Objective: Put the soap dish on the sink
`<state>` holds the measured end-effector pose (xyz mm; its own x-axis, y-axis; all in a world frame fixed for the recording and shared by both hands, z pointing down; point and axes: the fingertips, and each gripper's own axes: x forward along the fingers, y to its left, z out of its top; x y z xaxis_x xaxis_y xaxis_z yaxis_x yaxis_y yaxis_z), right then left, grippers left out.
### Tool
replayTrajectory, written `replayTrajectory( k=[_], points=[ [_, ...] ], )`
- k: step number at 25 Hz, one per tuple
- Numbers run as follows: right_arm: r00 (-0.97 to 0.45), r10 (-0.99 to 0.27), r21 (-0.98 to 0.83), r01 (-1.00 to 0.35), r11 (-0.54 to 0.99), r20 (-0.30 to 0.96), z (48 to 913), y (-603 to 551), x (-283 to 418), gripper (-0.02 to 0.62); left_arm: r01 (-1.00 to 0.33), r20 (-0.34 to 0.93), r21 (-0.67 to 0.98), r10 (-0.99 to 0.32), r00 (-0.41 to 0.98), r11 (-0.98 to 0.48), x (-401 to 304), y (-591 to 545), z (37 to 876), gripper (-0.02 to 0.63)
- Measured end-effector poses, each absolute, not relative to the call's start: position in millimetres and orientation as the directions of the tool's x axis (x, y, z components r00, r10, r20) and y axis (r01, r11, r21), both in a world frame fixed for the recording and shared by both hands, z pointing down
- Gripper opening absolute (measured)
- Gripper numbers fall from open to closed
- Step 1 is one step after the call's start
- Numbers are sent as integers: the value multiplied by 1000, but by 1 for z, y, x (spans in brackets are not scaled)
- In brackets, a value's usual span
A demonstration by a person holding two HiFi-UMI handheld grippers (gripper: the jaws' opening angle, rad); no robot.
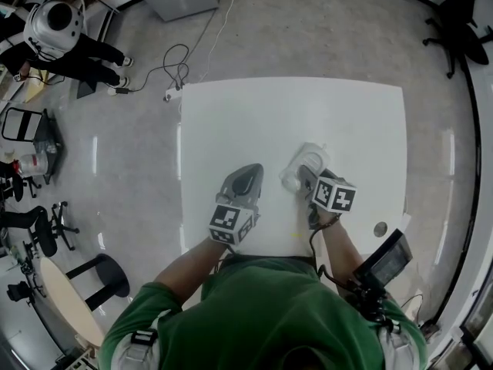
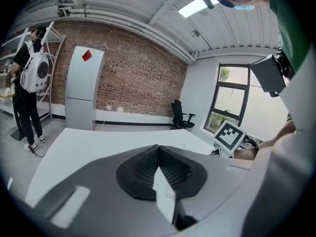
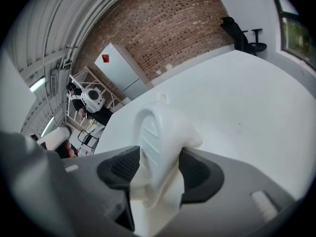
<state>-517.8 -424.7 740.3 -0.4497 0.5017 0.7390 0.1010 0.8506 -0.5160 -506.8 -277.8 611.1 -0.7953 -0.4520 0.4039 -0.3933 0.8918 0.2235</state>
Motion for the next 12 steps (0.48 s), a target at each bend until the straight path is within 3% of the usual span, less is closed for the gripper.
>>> replayTrajectory(
  k=[12],
  points=[
    [-556, 433, -461, 98, 882, 710, 712, -449, -508, 244, -440, 346, 205, -485, -803, 874, -502, -287, 597, 6]
  ],
)
